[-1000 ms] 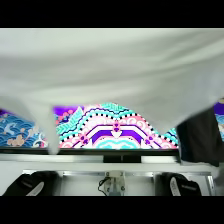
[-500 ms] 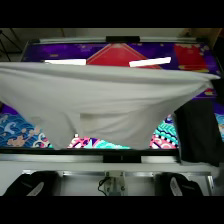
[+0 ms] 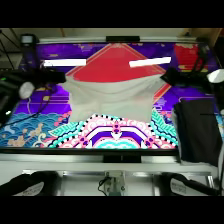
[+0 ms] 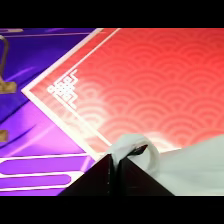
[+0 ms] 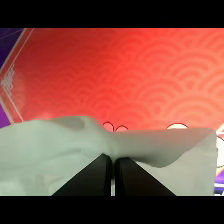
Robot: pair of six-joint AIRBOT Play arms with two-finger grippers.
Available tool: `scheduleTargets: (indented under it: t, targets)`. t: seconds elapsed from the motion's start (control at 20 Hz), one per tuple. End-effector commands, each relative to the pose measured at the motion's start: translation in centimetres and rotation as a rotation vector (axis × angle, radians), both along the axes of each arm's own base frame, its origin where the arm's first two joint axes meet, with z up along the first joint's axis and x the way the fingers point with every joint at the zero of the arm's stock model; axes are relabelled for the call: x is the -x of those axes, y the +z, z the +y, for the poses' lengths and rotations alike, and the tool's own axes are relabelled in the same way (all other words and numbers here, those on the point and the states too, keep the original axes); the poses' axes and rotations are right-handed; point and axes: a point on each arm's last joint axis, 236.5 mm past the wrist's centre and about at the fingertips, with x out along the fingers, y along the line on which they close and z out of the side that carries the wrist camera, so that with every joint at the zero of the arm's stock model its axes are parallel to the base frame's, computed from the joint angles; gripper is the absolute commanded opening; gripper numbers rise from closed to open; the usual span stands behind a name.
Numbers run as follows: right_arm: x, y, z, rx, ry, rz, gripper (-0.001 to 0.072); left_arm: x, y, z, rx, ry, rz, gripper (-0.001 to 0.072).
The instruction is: Fold the shirts.
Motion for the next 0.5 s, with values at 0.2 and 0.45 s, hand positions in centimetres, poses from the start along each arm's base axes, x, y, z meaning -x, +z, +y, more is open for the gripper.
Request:
scheduleTargets:
  t: [0.2, 0.45]
  targets:
    - [-2.9, -10.1, 6.1, -0.042, 0.024, 0.127, 0.0189, -3.6, -15.4, -5.7, 0.197, 0.053, 0.366, 0.0223]
    - [-3.0, -5.1, 3.4, -0.007, 0.039, 0.036, 0.0458, 0.3, -14.2, 1.6, -0.055, -0.025, 0.603, 0.0718]
